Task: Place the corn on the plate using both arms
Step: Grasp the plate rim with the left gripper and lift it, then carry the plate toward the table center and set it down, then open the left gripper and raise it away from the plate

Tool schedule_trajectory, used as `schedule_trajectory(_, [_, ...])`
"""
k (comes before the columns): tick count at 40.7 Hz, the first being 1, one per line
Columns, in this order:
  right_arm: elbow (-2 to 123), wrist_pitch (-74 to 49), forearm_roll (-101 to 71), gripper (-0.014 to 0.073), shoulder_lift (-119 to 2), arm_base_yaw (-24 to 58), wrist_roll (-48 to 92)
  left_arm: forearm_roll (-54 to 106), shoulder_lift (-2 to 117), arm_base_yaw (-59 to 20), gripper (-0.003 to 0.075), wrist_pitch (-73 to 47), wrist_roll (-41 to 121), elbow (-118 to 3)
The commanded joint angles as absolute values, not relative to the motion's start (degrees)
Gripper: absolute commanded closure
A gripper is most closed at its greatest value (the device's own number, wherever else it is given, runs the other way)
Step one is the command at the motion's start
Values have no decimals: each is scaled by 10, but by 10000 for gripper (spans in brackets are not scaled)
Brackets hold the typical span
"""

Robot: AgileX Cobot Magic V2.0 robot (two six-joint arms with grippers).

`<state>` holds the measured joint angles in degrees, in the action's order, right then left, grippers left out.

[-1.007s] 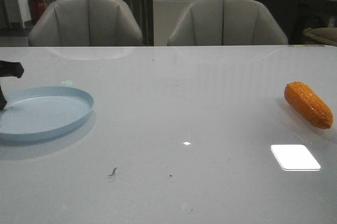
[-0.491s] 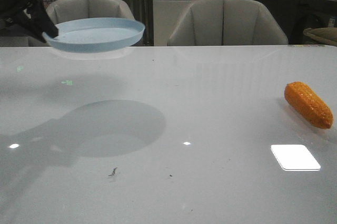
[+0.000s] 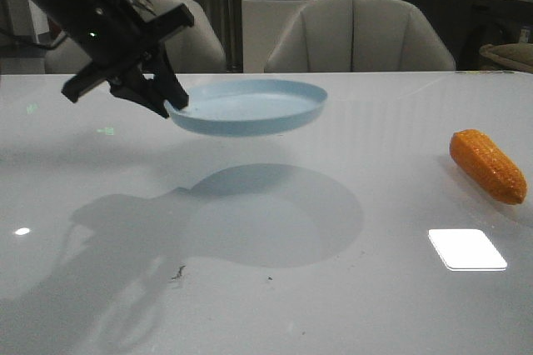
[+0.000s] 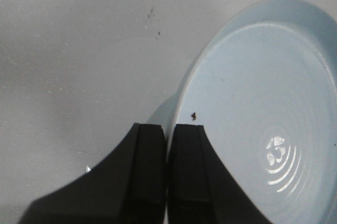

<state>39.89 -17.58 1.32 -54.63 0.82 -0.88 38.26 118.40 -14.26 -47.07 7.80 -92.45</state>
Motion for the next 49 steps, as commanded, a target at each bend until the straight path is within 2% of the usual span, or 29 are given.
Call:
schedule_trajectory(1, [417,-133,13,84,-541,5,-6,407,1171,-162,626,-466,76,-944])
schedule_trajectory(13, [417,-133,13,84,-541,5,-6,400,1200,-174,623,-447,76,-944])
schedule_trajectory(16, [417,-133,13,84,-541,5,-6,388,1200,-174,598,-447,79,-944])
schedule_trajectory(20, [417,-133,13,84,-541,5,-6,385,1200,-174,490,-453,100,-944])
schedule_trajectory(25, [417,-133,13,84,-541,5,-6,386,1200,-174,291,-449,106,-944])
schedule_trajectory(28, [417,-133,13,84,-541,5,-6,396,1200,-173,251,-456,106,-950])
schedule_trajectory(40, [426,-159,11,85,-560,5,-6,384,1186,-110,293,-596,126,-1067])
schedule_trajectory(49, [529,-254,-12,85,-641,5,-10,362,1120,-41,356,-595,221,-1108])
